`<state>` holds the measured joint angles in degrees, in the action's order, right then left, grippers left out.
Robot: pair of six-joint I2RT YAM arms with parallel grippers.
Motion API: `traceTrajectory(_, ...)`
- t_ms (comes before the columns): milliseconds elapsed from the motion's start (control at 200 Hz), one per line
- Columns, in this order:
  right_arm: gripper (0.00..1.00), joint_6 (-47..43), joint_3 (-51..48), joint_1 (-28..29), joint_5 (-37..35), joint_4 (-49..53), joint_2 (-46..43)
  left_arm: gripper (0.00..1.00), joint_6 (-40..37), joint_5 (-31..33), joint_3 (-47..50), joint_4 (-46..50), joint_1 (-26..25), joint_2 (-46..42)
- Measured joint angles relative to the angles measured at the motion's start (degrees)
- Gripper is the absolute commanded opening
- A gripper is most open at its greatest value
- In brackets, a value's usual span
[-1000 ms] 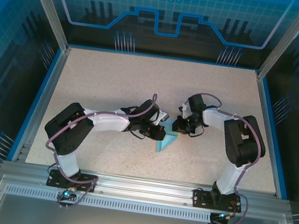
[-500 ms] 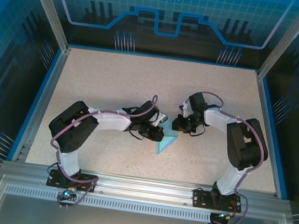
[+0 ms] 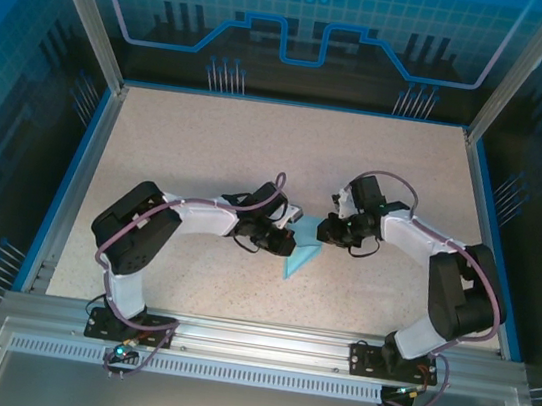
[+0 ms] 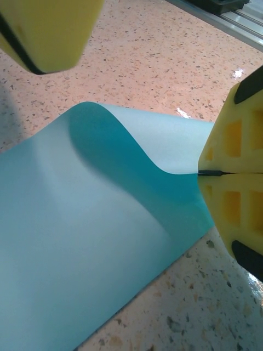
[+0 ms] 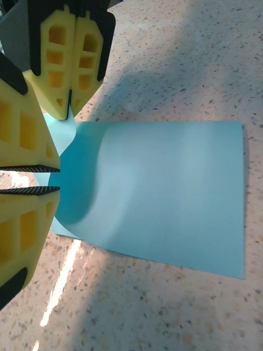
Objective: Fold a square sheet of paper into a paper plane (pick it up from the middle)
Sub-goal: Third fold the triangle at the center of the table.
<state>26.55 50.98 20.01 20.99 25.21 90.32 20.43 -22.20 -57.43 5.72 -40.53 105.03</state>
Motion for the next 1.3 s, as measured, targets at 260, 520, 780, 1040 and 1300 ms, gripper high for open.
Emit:
traceTrajectory(260,0.12,0.2,4.4,0.2,-2.7,-0.6,6.6,0.08,-1.1,-0.2,-0.3,0.5,0.0,0.1)
traceTrajectory(520,0.1,-1.6,8.5,0.2,-4.4,-0.5,14.2,0.09,-1.6,-0.2,-1.3,1.6,0.2,0.3)
traceTrajectory(780,0.1,-3.8,9.0,0.3,-4.7,-0.2,14.8,0.1,-3.3,-0.8,-3.1,3.2,0.7,1.4)
traceTrajectory(1040,0.11,-4.8,9.1,0.4,-4.7,-0.1,14.9,0.12,-4.4,-1.3,-4.4,4.8,1.2,3.3)
traceTrajectory(1300,0.12,-4.8,9.1,0.4,-4.7,0.0,14.9,0.13,-4.5,-1.7,-4.4,5.0,1.4,3.4)
